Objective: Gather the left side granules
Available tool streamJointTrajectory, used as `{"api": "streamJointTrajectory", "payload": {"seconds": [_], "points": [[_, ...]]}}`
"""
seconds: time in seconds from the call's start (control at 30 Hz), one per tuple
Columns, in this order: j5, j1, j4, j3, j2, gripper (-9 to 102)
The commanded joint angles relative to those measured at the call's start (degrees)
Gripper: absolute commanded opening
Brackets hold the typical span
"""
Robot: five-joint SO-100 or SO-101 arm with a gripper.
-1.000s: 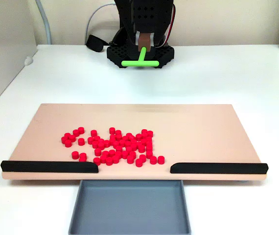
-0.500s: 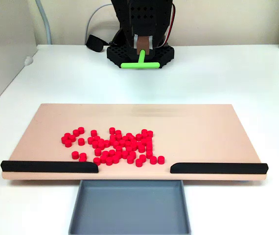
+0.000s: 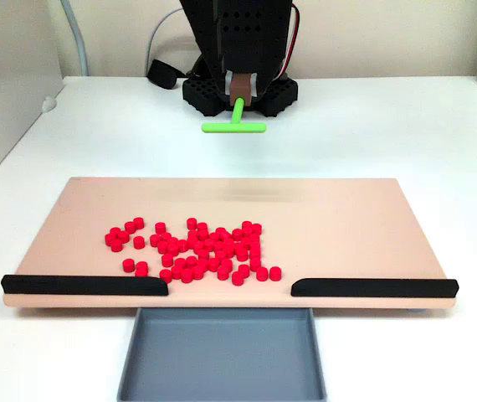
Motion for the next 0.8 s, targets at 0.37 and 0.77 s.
{"api": "streamJointTrajectory", "payload": {"seconds": [0.37, 0.77], "points": [[-0.7, -1.7, -0.4, -1.4, 0.5, 0], [-1.0, -2.3, -0.4, -1.4, 0.4, 0]]}}
